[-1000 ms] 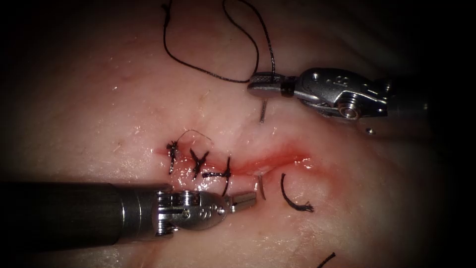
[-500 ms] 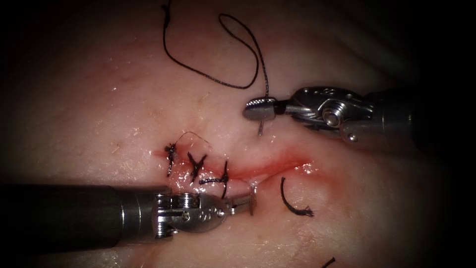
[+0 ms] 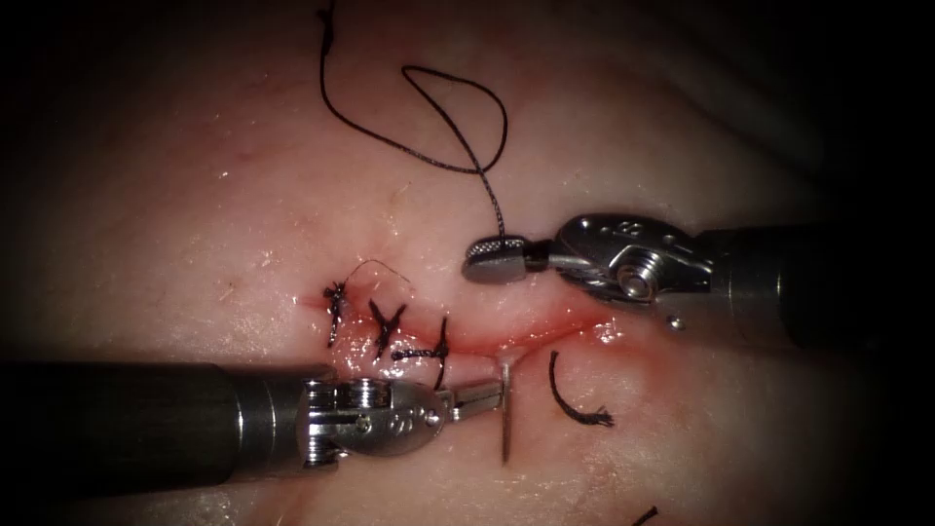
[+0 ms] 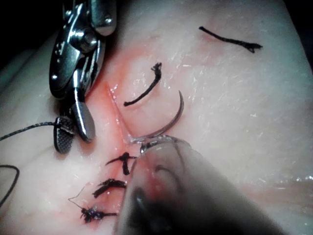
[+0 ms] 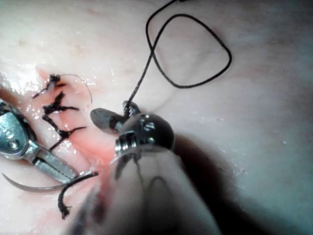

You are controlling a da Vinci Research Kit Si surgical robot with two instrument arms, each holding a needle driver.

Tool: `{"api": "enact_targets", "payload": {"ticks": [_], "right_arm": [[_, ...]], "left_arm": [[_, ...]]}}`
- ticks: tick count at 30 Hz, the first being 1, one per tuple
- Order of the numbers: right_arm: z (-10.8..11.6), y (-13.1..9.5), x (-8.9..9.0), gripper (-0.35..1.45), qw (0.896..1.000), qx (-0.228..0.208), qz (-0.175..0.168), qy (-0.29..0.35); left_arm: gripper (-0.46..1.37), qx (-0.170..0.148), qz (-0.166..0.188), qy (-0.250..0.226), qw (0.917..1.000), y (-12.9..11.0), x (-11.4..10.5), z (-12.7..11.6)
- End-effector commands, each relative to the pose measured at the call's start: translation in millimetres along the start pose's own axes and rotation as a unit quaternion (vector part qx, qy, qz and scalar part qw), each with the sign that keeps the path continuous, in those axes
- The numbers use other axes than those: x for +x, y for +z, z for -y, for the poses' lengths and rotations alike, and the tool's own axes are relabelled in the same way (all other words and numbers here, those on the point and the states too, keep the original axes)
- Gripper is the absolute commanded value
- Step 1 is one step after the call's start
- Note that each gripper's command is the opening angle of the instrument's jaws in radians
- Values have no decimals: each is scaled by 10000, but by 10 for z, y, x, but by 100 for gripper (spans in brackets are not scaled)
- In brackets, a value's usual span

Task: Wound Closure
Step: Grasp the needle with the left tool and extract it

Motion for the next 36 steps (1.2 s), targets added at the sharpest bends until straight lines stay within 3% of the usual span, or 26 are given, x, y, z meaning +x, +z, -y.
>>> {"api": "enact_targets", "payload": {"ticks": [1,8,9,10,11,13,14,18,21,26,30,32,33,34,36], "right_arm": [[-4,-8,0,53,9998,15,-46,-208],[-22,-35,-2,45,9980,109,-62,-626],[-25,-40,-4,45,9979,120,-67,-633],[-25,-41,-5,45,9979,121,-80,-635],[-28,-46,-7,46,9976,133,-101,-674],[-32,-54,-9,46,9970,151,-148,-746],[-33,-57,-10,45,9969,160,-157,-750],[-38,-69,-11,43,9967,189,-223,-755],[-44,-73,-13,39,9967,110,-256,-758],[-51,-71,-18,30,9967,-3,-238,-771],[-52,-68,-20,16,9967,-17,-242,-781],[-51,-67,-22,1,9966,-24,-259,-788],[-50,-66,-22,-6,9965,-28,-275,-792],[-49,-66,-23,-12,9963,-37,-321,-797],[-48,-66,-25,-17,9961,-43,-352,-804]], "left_arm": [[-35,-71,-28,119,9999,-1,0,0],[-35,-293,-212,584,9976,-1,2,2],[-27,-338,-248,671,9969,-1,3,3],[-1,-361,-267,699,9965,-1,3,3],[11,-398,-313,775,9957,-2,5,5],[21,-426,-390,894,9943,-2,7,6],[36,-450,-446,933,9936,-2,9,6],[60,-648,-708,1028,9901,-2,19,4],[67,-708,-880,997,9886,0,27,1],[61,-887,-1114,962,9851,8,40,-6],[43,-895,-1140,943,9849,18,47,-8],[26,-889,-1140,938,9850,23,47,-6],[1,-893,-1138,907,9853,24,46,-4],[-35,-896,-1143,813,9861,26,45,-2],[-35,-911,-1144,660,9870,28,42,2]]}}
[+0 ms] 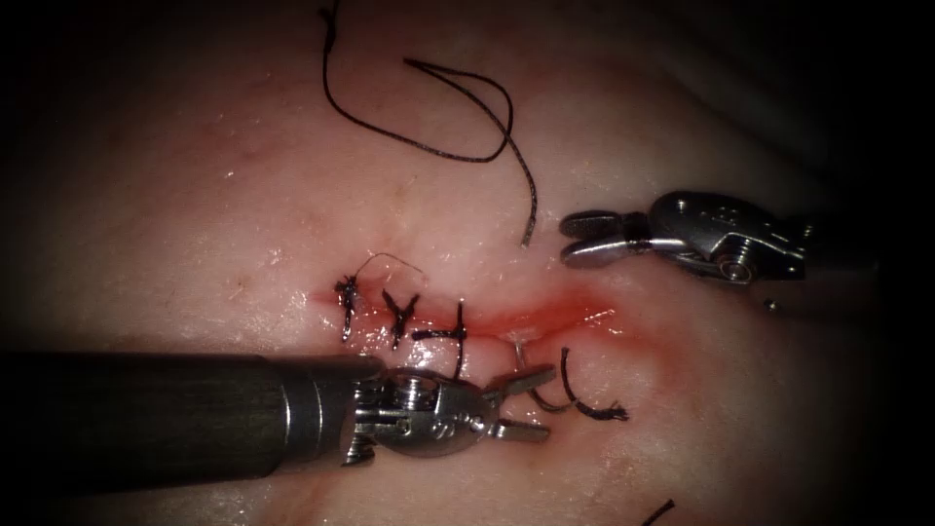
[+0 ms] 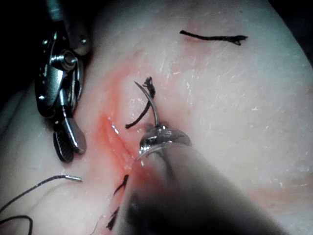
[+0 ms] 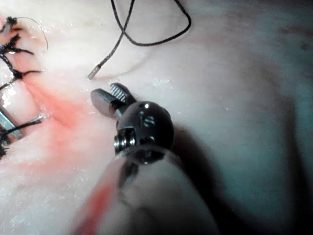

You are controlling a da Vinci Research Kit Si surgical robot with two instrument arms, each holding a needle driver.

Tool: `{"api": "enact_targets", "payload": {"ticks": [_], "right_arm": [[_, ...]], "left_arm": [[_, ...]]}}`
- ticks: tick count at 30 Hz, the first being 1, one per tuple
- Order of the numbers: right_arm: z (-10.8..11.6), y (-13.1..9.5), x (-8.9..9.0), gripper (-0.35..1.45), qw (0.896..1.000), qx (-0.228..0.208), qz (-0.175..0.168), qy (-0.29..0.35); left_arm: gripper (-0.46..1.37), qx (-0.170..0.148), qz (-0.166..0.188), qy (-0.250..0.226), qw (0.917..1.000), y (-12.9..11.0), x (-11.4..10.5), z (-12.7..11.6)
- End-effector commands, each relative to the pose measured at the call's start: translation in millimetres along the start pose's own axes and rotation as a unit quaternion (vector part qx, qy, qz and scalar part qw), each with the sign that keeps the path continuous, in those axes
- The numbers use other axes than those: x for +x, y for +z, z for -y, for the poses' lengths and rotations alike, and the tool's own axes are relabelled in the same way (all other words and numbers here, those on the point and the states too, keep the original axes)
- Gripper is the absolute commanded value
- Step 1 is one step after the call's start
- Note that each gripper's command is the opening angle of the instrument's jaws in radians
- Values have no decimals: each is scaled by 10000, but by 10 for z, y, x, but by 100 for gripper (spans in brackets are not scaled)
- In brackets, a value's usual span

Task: Wound Closure
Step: Grasp the needle with the left tool and extract it

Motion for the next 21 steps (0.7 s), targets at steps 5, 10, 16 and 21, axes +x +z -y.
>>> {"api": "enact_targets", "payload": {"ticks": [5,10,16,21], "right_arm": [[3,1,-4,-24,10000,-66,-2,-18],[6,2,-8,-29,10000,-66,-7,-37],[6,4,-7,-30,10000,-78,-9,-34],[5,7,-6,-29,10000,-93,-10,-26]], "left_arm": [[-35,57,-144,-424,9990,-2,-3,10],[-35,3,-181,-548,9983,-8,-1,11],[-35,-9,-203,-607,9979,-13,-1,9],[-35,4,-211,-611,9979,-13,-1,9]]}}
